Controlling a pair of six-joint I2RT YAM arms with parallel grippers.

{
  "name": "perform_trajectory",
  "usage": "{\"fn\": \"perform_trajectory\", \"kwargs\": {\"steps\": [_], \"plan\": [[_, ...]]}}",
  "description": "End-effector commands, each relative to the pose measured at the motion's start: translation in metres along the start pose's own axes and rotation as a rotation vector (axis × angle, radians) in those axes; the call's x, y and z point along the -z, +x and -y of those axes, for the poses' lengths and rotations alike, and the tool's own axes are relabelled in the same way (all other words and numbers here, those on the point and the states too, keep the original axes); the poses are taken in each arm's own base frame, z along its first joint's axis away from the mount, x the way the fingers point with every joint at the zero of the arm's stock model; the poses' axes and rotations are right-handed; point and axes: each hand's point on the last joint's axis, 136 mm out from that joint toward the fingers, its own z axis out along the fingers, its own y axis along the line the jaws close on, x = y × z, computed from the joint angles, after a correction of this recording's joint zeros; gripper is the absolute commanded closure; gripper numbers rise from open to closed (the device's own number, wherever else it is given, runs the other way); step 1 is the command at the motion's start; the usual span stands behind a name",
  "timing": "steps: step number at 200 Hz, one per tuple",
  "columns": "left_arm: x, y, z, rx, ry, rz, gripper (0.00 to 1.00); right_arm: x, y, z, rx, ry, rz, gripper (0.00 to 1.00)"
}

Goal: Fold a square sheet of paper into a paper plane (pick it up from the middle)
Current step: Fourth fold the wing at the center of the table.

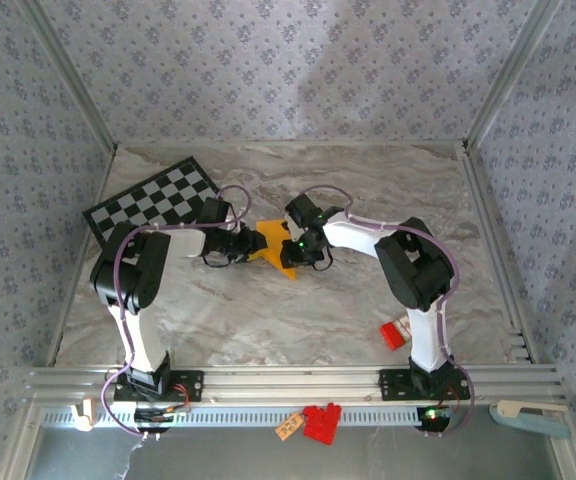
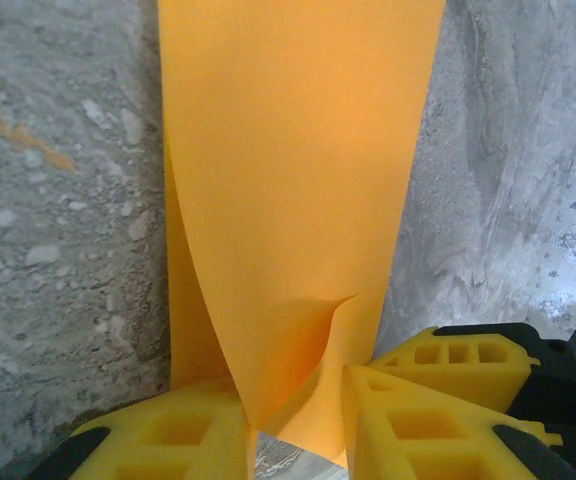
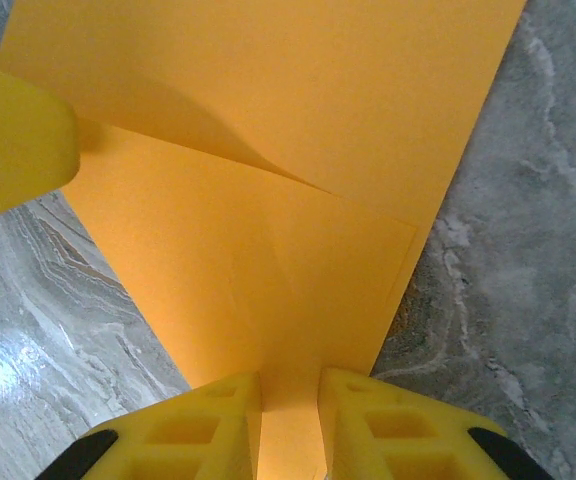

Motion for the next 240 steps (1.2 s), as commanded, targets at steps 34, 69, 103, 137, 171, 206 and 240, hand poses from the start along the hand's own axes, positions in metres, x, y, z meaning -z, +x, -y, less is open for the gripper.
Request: {"fn": "perform_trajectory", "kwargs": {"steps": [34, 69, 103, 137, 171, 206, 240], "plan": [[-0.001, 0.000, 0.008, -0.090, 0.033, 0.002, 0.80, -0.009, 0.013, 0.014, -0.008, 0.022, -0.053, 0.75], [0.002, -0.005, 0.008, -0.078, 0.017, 0.027, 0.85, 0.006, 0.003, 0.005, 0.026, -0.016, -0.009, 0.71], [0.010, -0.012, 0.008, -0.023, -0.034, 0.080, 0.90, 0.037, -0.020, 0.000, 0.080, -0.013, 0.124, 0.61], [0.018, -0.015, 0.012, 0.064, -0.085, 0.126, 0.90, 0.056, -0.030, 0.001, 0.191, 0.055, 0.261, 0.56], [0.028, -0.012, 0.025, 0.133, -0.149, 0.148, 0.90, 0.058, -0.026, -0.006, 0.337, 0.136, 0.361, 0.51], [0.033, -0.009, 0.031, 0.231, -0.206, 0.141, 0.90, 0.041, -0.021, -0.019, 0.415, 0.137, 0.378, 0.50], [0.033, -0.005, 0.031, 0.296, -0.235, 0.122, 0.90, 0.027, -0.021, -0.025, 0.447, 0.117, 0.388, 0.51]]}}
